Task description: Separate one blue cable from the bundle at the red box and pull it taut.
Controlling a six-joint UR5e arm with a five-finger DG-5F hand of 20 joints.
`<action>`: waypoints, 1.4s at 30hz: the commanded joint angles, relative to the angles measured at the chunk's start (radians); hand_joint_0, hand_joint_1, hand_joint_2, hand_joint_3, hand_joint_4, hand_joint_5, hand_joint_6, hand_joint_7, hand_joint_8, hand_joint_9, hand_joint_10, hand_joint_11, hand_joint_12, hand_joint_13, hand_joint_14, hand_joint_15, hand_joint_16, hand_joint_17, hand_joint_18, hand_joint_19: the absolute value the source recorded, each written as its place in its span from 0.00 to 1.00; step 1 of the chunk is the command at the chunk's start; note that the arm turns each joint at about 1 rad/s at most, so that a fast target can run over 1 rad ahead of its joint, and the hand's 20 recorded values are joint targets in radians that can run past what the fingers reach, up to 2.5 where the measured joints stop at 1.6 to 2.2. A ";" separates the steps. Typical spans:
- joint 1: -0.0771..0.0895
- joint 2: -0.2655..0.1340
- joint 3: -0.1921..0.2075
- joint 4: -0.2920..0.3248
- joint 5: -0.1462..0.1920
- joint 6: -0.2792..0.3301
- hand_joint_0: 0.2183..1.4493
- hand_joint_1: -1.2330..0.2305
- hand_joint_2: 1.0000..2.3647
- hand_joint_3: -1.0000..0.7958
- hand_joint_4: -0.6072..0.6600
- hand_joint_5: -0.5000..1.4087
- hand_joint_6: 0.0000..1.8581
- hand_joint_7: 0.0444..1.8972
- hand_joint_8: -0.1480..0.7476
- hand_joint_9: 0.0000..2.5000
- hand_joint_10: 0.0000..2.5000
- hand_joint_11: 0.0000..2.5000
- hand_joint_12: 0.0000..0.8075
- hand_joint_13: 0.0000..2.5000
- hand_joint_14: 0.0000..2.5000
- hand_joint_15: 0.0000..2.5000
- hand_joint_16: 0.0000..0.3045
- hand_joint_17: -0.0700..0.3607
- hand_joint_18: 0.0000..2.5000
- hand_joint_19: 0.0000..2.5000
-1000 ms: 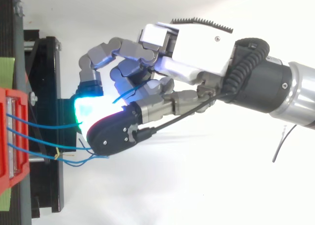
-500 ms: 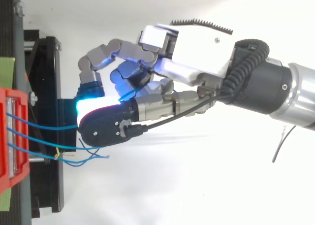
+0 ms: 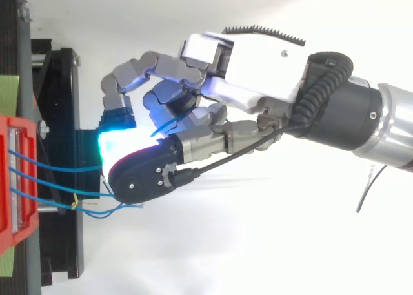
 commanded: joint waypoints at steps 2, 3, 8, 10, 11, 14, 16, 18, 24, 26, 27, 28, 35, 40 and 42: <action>-0.001 0.000 -0.001 0.000 0.001 0.000 0.30 0.40 0.01 0.40 0.55 0.21 0.46 0.66 0.48 0.32 1.00 1.00 0.57 0.45 1.00 0.68 0.15 0.39 0.67 0.57; 0.000 0.000 0.001 0.000 0.001 0.000 0.30 0.39 0.01 0.42 0.55 0.21 0.46 0.66 0.47 0.32 1.00 1.00 0.56 0.45 1.00 0.70 0.14 0.39 0.67 0.57; 0.000 0.000 0.001 0.000 0.001 0.000 0.29 0.36 0.02 0.45 0.54 0.21 0.46 0.67 0.46 0.32 1.00 1.00 0.57 0.46 1.00 0.70 0.15 0.41 0.67 0.57; -0.001 0.000 0.001 0.000 -0.001 0.000 0.30 0.33 0.01 0.46 0.53 0.21 0.46 0.67 0.46 0.31 1.00 1.00 0.57 0.46 1.00 0.69 0.16 0.42 0.68 0.55; 0.000 0.000 0.001 0.000 -0.001 0.000 0.30 0.33 0.02 0.47 0.53 0.21 0.46 0.67 0.46 0.31 1.00 1.00 0.58 0.46 1.00 0.70 0.16 0.42 0.68 0.56; -0.001 0.000 0.001 0.002 -0.002 0.000 0.30 0.30 0.02 0.50 0.53 0.21 0.47 0.68 0.46 0.29 1.00 1.00 0.57 0.44 1.00 0.71 0.15 0.39 0.66 0.62; 0.000 0.000 -0.001 0.002 -0.002 0.001 0.31 0.28 0.02 0.52 0.52 0.20 0.47 0.67 0.45 0.28 1.00 1.00 0.57 0.43 1.00 0.71 0.15 0.39 0.66 0.63; 0.000 0.000 0.001 0.002 -0.002 0.001 0.31 0.28 0.02 0.53 0.50 0.20 0.47 0.68 0.44 0.27 1.00 1.00 0.56 0.42 1.00 0.71 0.15 0.40 0.65 0.62; -0.001 0.000 -0.001 0.002 -0.002 0.001 0.32 0.27 0.02 0.53 0.47 0.20 0.48 0.67 0.43 0.24 1.00 1.00 0.56 0.39 1.00 0.70 0.15 0.40 0.62 0.62; -0.001 0.000 0.001 0.002 -0.002 0.001 0.32 0.28 0.02 0.53 0.48 0.20 0.48 0.67 0.43 0.23 1.00 1.00 0.56 0.39 1.00 0.68 0.15 0.40 0.61 0.63; -0.001 0.000 -0.001 0.002 -0.002 0.001 0.32 0.28 0.02 0.53 0.49 0.20 0.48 0.67 0.43 0.22 1.00 1.00 0.55 0.38 1.00 0.68 0.15 0.40 0.61 0.63; -0.001 0.000 -0.001 0.000 -0.002 0.003 0.32 0.29 0.02 0.53 0.50 0.20 0.48 0.66 0.43 0.22 1.00 1.00 0.56 0.38 1.00 0.68 0.15 0.41 0.61 0.62; 0.000 0.011 -0.001 -0.053 -0.006 -0.017 0.32 0.31 0.02 0.52 0.52 0.20 0.49 0.65 0.46 0.18 1.00 1.00 0.57 0.34 1.00 0.66 0.15 0.40 0.57 0.63; 0.003 0.048 -0.001 -0.193 -0.012 -0.039 0.33 0.31 0.02 0.52 0.51 0.20 0.49 0.65 0.45 0.17 1.00 1.00 0.57 0.32 1.00 0.65 0.15 0.40 0.56 0.67; 0.003 0.066 -0.001 -0.233 -0.010 -0.039 0.33 0.31 0.02 0.51 0.51 0.20 0.49 0.65 0.46 0.17 1.00 1.00 0.57 0.32 1.00 0.64 0.15 0.40 0.55 0.66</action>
